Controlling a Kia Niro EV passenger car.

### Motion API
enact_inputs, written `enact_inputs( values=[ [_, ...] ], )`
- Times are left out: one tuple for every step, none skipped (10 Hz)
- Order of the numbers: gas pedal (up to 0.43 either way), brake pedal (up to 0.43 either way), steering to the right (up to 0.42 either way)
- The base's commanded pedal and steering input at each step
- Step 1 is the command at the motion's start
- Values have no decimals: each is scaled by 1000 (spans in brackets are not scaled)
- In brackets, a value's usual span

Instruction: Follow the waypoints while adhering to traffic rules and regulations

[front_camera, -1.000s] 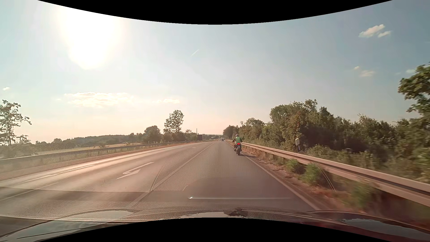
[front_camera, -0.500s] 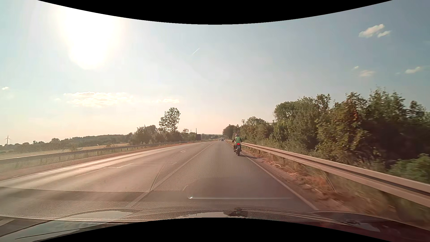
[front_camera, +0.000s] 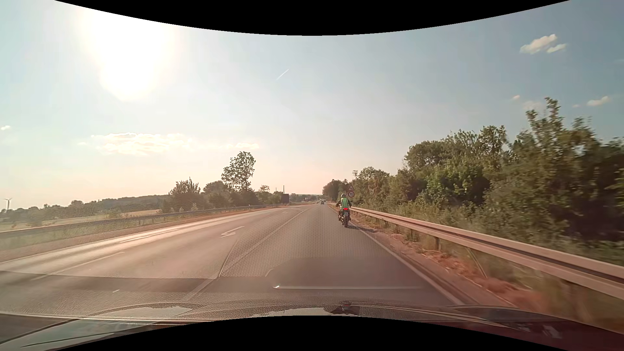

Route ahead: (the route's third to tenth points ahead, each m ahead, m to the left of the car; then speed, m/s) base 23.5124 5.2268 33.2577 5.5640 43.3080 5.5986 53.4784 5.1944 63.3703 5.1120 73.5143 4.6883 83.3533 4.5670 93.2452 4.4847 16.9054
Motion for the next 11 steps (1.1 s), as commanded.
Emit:
enact_inputs(
  values=[
    [0,0,0],
    [0,0,0],
    [0,0,0],
    [0,0,0],
    [0,24,0],
    [0,116,0],
    [0,189,0],
    [0,220,0],
    [0,244,0],
    [0,244,0],
    [0,220,0]
  ],
)
